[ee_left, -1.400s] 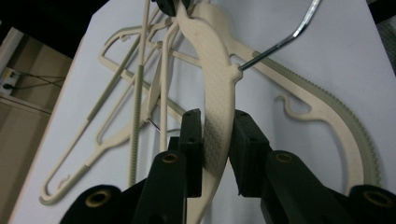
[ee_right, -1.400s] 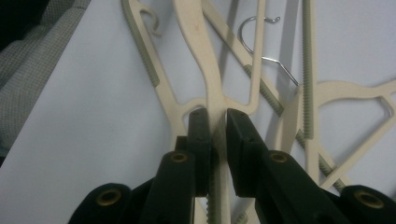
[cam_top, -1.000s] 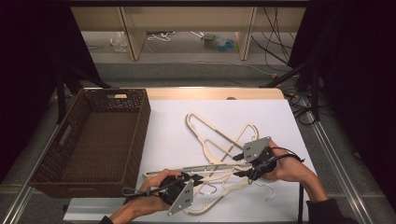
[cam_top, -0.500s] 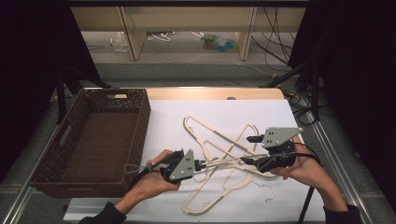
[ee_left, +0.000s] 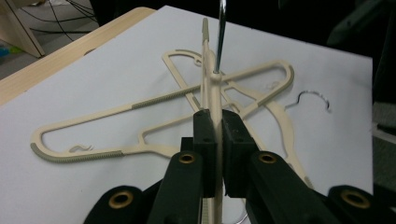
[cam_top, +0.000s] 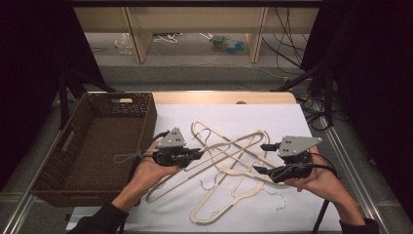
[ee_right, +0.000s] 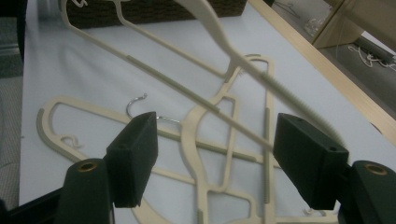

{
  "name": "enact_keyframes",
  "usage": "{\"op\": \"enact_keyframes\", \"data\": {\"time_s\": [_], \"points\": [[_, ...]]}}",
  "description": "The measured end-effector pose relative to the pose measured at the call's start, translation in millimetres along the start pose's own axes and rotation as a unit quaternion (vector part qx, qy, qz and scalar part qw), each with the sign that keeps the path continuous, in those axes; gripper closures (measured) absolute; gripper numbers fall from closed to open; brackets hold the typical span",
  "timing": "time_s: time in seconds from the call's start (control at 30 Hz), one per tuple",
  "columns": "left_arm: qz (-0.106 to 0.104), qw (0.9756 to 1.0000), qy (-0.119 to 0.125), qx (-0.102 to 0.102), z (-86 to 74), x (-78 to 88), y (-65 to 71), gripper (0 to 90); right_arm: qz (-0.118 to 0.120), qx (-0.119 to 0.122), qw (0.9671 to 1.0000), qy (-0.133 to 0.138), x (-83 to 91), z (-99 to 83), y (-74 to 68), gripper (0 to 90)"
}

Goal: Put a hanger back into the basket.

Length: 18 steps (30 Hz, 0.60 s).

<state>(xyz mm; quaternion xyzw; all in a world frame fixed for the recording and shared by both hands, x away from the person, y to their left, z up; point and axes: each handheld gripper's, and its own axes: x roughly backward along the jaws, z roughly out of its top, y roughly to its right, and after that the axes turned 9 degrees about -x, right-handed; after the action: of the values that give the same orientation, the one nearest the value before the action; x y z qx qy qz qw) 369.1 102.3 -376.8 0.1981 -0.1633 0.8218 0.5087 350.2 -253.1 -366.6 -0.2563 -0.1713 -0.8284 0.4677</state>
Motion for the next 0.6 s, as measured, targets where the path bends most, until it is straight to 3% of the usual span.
{"op": "enact_keyframes", "data": {"time_s": [0.03, 0.1, 0.2, 0.23, 0.5, 0.6], "points": [[0.003, 1.0000, 0.002, -0.002, 0.9, 3.5, -3.4, 85.8, 0.000, 0.000, 1.0000, 0.000, 0.0, 0.0, 0.0, 32.1], [-0.001, 0.9993, 0.017, 0.033, 2.5, 11.5, -8.5, 85.8, 0.007, -0.006, 1.0000, -0.003, -3.9, -3.7, -2.0, 31.9], [-0.006, 0.9980, 0.035, 0.052, 6.6, 23.2, -13.4, 85.8, 0.006, -0.014, 0.9999, -0.006, -10.5, -10.6, -4.0, 31.3], [-0.005, 0.9963, 0.053, 0.068, 10.0, 32.5, -16.3, 85.8, 0.006, -0.016, 0.9998, -0.010, -11.6, -12.0, -4.5, 31.3], [0.012, 0.9915, 0.087, 0.097, 22.3, 67.8, -23.6, 85.8, 0.010, -0.019, 0.9996, -0.021, -18.5, -20.4, -8.5, 31.1], [0.013, 0.9914, 0.093, 0.091, 27.2, 81.9, -24.9, 85.8, 0.010, -0.018, 0.9996, -0.020, -19.1, -21.2, -8.8, 31.1]]}}
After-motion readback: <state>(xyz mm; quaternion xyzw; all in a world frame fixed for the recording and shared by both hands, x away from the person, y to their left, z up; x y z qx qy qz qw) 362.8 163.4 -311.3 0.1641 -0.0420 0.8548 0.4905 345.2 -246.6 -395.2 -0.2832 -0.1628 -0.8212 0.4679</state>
